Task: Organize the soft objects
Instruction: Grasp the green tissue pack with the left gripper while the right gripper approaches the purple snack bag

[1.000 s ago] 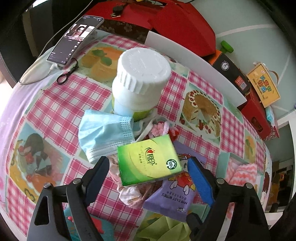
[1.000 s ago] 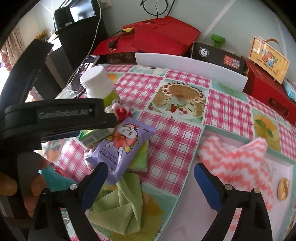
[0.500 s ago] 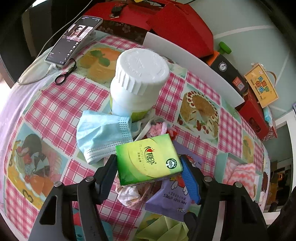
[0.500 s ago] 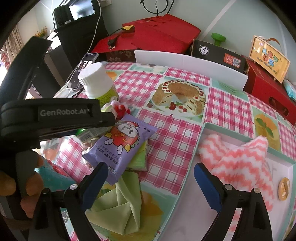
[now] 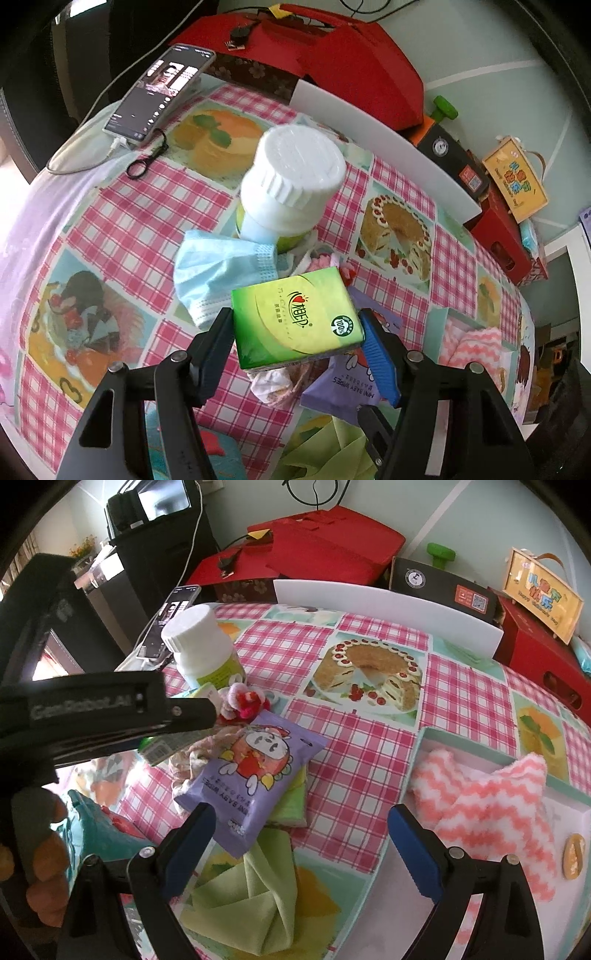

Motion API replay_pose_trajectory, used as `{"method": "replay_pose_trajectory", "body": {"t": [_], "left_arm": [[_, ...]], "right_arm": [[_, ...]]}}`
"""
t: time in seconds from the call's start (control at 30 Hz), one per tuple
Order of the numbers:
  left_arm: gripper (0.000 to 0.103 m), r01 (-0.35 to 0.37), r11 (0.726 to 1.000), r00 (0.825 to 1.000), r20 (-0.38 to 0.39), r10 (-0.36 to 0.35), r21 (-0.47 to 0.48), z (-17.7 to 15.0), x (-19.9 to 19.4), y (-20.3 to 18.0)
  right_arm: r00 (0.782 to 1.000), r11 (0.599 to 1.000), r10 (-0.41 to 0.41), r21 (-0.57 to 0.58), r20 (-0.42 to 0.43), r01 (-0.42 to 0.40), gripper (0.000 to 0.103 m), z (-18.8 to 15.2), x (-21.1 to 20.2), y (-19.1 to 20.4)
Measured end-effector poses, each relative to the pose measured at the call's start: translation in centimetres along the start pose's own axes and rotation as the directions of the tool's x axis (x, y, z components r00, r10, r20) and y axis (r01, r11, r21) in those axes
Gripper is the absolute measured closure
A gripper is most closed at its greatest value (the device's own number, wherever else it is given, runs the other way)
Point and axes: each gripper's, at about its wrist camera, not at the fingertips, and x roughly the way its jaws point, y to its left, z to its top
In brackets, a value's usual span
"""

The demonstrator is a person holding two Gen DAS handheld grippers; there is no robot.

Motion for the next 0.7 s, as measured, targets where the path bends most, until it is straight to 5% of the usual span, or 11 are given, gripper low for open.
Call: {"method": "replay_pose_trajectory", "body": {"t": [0.57,0.7], "left_arm": [[0.035,-0.006,0.996,0.999,0.044,0.01,-0.088,0.9,-1.5,3.6],[0.035,0.011,0.995,0.999,0.043,-0.007,-0.098,1.0,-1.6,4.0]], "right_arm": [[0.997,0.997,-0.057,-0.059,-0.061,0.053,0.007,3.1,3.7,3.5],[0.993,0.994,-0.08,-0.086,-0.087,0.072,0.018,3.3,4.5,3.9]]}}
